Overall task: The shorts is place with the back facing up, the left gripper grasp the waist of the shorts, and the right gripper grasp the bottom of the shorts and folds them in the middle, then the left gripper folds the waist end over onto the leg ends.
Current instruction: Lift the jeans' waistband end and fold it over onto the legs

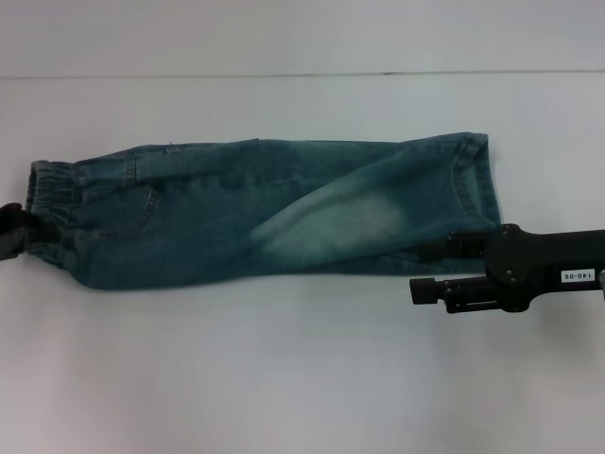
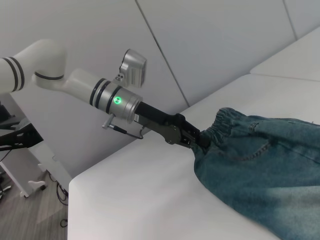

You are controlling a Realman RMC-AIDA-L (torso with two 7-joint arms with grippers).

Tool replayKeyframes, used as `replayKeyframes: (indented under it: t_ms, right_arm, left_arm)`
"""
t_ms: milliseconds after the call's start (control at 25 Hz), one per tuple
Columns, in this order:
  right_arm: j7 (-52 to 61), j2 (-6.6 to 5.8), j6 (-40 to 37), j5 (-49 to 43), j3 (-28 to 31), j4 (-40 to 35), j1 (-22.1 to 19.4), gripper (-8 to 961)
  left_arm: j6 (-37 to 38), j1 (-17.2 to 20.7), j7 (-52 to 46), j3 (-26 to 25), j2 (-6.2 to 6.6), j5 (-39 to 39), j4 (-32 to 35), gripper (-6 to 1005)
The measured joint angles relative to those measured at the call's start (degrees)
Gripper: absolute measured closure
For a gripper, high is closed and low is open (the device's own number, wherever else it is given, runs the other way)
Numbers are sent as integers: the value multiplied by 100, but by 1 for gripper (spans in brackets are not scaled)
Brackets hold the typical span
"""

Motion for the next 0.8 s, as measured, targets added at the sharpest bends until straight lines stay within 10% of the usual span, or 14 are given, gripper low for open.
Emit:
replayKeyframes:
  t_ms: [480, 800]
  right_arm:
    - [-282, 195, 397, 40, 33, 47, 45, 284]
    - [-2086, 393, 2633, 2082, 73, 1768, 313, 507]
  left_arm:
    - [251, 93, 327, -47, 2, -621, 110, 829]
    - [764, -139, 558, 13, 27, -1617, 301, 834]
